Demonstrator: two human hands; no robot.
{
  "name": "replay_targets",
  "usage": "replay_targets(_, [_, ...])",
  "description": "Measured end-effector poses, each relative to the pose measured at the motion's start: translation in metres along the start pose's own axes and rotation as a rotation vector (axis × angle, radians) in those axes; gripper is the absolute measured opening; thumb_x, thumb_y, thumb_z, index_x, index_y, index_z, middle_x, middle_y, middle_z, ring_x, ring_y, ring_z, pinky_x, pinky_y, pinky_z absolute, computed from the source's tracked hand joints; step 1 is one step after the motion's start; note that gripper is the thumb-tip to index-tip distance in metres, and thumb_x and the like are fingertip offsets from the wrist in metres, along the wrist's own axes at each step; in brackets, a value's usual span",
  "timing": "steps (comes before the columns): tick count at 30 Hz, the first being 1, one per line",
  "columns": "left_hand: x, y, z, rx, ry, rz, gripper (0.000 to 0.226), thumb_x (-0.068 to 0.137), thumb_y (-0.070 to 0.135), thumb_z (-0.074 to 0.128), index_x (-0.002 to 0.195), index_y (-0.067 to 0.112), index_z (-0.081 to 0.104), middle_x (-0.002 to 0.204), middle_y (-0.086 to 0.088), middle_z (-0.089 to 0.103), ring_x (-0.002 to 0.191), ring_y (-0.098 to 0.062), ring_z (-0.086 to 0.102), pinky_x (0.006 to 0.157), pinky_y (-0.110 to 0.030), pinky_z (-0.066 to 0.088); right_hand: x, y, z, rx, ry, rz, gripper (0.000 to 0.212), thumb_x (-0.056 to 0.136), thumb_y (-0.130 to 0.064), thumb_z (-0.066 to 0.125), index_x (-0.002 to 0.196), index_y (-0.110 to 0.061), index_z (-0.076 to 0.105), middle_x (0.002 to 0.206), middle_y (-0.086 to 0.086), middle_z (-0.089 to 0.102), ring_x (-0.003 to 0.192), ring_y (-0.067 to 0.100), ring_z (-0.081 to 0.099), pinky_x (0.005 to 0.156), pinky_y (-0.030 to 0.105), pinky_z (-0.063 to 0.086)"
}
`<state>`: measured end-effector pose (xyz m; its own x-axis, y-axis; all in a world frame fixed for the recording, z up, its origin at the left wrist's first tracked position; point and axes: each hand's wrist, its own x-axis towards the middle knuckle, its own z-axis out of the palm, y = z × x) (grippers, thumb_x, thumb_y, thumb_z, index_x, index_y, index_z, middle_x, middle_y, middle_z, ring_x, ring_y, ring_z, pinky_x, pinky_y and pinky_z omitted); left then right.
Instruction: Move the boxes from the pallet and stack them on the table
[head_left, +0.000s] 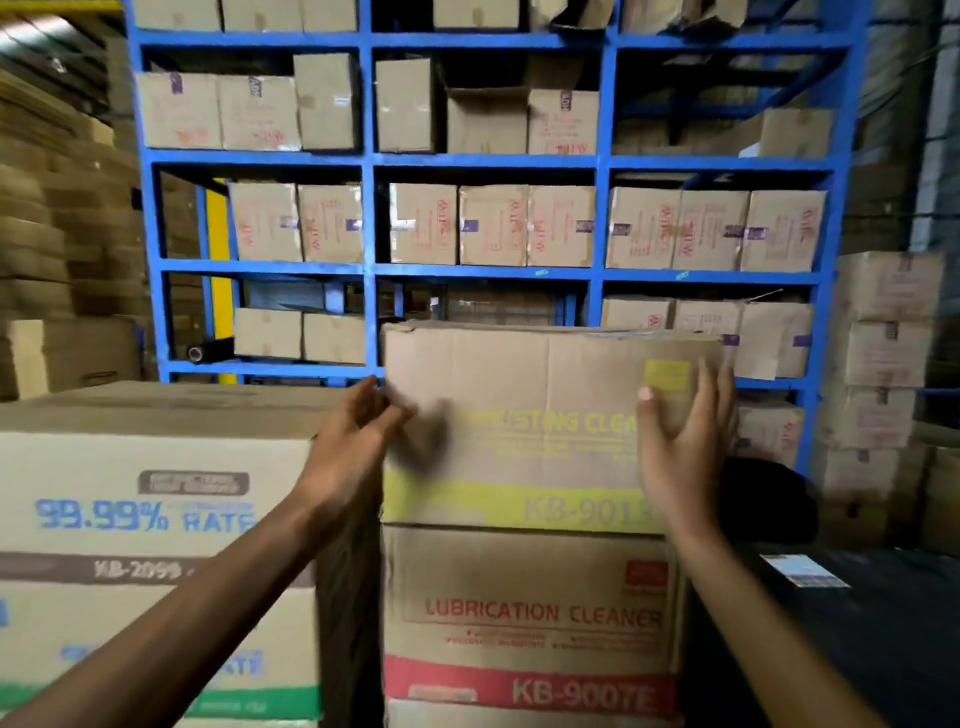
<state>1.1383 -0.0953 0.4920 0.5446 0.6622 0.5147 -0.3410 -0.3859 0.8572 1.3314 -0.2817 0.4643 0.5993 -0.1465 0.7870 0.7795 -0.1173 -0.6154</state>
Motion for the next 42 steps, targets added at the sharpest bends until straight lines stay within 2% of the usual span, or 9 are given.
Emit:
replay_targets(8, [-0.146,-0.038,-0.156,0.391,-0.11,-0.034,0.059,0.075,0.043,0.073,0.126,0.05,0.045,0.135,0.031,0.044,0.125,0.021,0.034,0.106,-0.014,0.029,-0.205,-0.098,0.085,0.365,-0.48,-0.238,0.039,0.089,-0.027,0.051,0.12,-0.004,0.059,0.131,0.007,0.056,0.124,0.017,0.049,0.107,0.031,0.035])
replay_targets(12, [-0.234,-0.023,-0.304,0.584,0.094,-0.1,0.067,0.069,0.057,0.061,0.132,0.046,0.044,0.134,0.031,0.046,0.122,0.025,0.035,0.1,-0.006,0.032,-0.317,-0.189,0.136,0.525,-0.729,-0.309,0.038,0.089,-0.028,0.052,0.12,-0.006,0.059,0.128,0.003,0.057,0.122,0.016,0.051,0.105,0.031,0.037])
replay_targets(17, [-0.374,0.022,-0.486,0.701,0.403,-0.245,0.059,0.078,0.029,0.072,0.131,0.03,0.045,0.1,0.05,0.057,0.093,0.021,0.056,0.082,-0.002,0.041,-0.475,-0.327,0.17,0.733,-0.981,-0.299,0.037,0.088,-0.029,0.051,0.119,-0.01,0.059,0.124,0.002,0.06,0.116,0.015,0.053,0.103,0.025,0.038])
replay_targets(21, [-0.482,0.066,-0.584,0.694,0.678,-0.393,0.08,0.06,0.055,0.08,0.129,0.031,0.048,0.078,0.004,0.065,0.07,0.002,0.065,0.066,-0.017,0.052,-0.591,-0.42,0.184,0.783,-1.221,-0.325,0.043,0.087,-0.033,0.051,0.116,-0.004,0.062,0.119,0.011,0.063,0.113,0.02,0.056,0.101,0.026,0.038])
replay_targets(27, [-0.587,0.087,-0.696,0.821,0.977,-0.543,0.047,0.078,0.037,0.072,0.114,0.054,0.047,0.106,0.006,0.067,0.095,-0.008,0.064,0.084,-0.035,0.056,-0.702,-0.531,0.201,0.784,-1.524,-0.404,0.044,0.083,-0.033,0.055,0.12,-0.009,0.061,0.117,0.008,0.065,0.109,0.019,0.056,0.095,0.028,0.041])
replay_targets(31, [-0.636,0.067,-0.759,0.781,1.096,-0.573,0.047,0.063,0.06,0.07,0.104,0.07,0.049,0.123,0.002,0.063,0.114,-0.015,0.059,0.094,-0.038,0.051,-0.763,-0.573,0.232,0.725,-1.687,-0.501,0.044,0.085,-0.037,0.057,0.127,-0.022,0.056,0.124,0.002,0.061,0.115,0.021,0.056,0.095,0.036,0.046])
replay_targets(36, [-0.642,0.051,-0.823,0.749,1.218,-0.692,0.05,0.08,0.027,0.072,0.126,0.033,0.055,0.128,0.0,0.056,0.118,-0.011,0.051,0.102,-0.032,0.043,-0.834,-0.615,0.284,0.709,-1.863,-0.488,0.045,0.091,-0.027,0.059,0.135,-0.019,0.049,0.131,-0.004,0.052,0.124,0.014,0.046,0.096,0.025,0.034])
replay_targets(39, [-0.643,0.04,-0.878,0.726,1.293,-0.817,0.048,0.087,0.006,0.064,0.133,0.009,0.05,0.112,-0.004,0.056,0.092,-0.008,0.054,0.075,-0.01,0.044,-0.883,-0.645,0.327,0.69,-1.999,-0.445,0.045,0.092,-0.032,0.057,0.134,-0.021,0.048,0.129,0.001,0.055,0.124,0.018,0.047,0.098,0.029,0.036])
replay_targets(42, [-0.651,0.035,-0.933,0.655,1.421,-0.842,0.049,0.088,0.011,0.065,0.135,0.01,0.049,0.13,-0.007,0.054,0.116,-0.019,0.055,0.098,-0.029,0.046,-0.931,-0.681,0.365,0.649,-2.115,-0.364,0.047,0.091,-0.038,0.055,0.136,-0.025,0.046,0.137,0.003,0.051,0.127,0.022,0.047,0.101,0.035,0.038])
